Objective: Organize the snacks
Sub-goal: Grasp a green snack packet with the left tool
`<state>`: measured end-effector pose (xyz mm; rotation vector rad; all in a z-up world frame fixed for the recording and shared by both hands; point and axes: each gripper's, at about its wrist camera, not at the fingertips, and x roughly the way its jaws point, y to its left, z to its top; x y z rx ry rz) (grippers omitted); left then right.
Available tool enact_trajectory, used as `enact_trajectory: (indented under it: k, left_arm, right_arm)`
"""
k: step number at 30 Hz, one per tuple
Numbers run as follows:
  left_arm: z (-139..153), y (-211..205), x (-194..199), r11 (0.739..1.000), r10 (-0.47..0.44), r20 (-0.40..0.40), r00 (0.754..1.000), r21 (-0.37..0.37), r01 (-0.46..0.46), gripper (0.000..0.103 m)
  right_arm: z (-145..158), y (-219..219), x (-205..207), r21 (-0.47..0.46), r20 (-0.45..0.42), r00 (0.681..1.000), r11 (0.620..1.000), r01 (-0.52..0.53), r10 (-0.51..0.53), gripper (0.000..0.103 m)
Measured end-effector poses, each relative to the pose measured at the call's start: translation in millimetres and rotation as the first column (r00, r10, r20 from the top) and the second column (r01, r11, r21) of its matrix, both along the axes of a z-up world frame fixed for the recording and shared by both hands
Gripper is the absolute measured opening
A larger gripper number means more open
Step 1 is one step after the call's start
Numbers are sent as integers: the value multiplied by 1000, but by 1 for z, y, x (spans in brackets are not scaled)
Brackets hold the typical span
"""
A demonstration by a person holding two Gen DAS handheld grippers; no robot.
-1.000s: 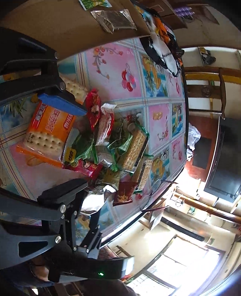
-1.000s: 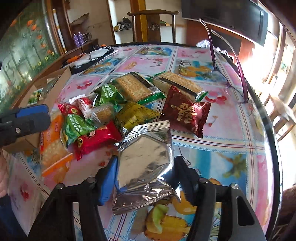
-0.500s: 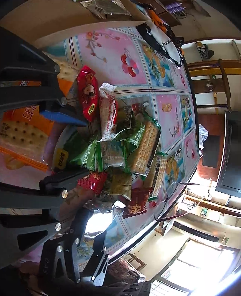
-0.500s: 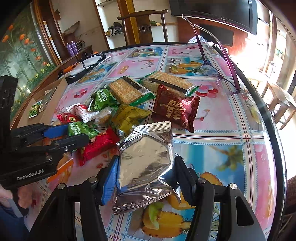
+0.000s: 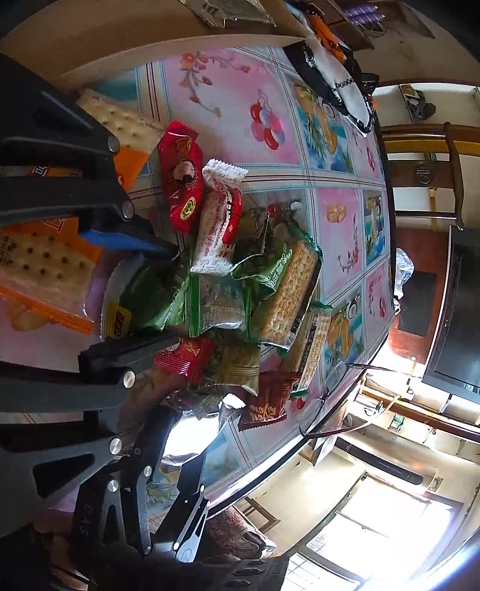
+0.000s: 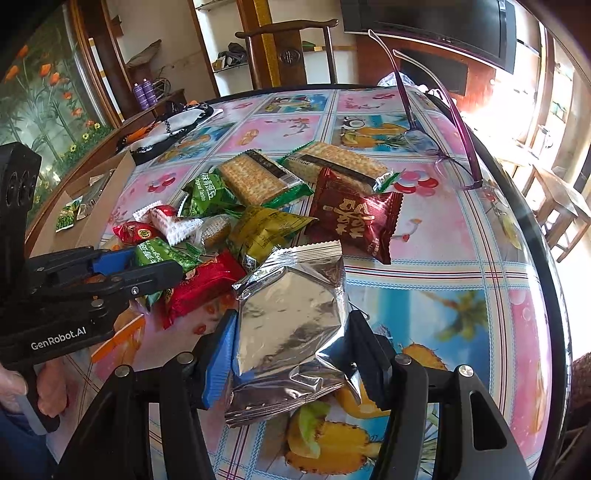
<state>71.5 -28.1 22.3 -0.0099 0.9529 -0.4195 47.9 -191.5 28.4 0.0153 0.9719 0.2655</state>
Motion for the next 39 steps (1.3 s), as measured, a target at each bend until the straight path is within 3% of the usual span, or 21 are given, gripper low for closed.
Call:
enact_trajectory:
  k: [21,39]
  left_arm:
    - [29,15,-17,995,2,50,999,-104,3,36]
    - [44,29,-22,991,30,87,996,-134,-18,37]
  right_arm:
    - [18,-12,-4,80,78,996,996,38,-44,63]
    - [30,-6,-12,165,128,991,986,20,-42,63]
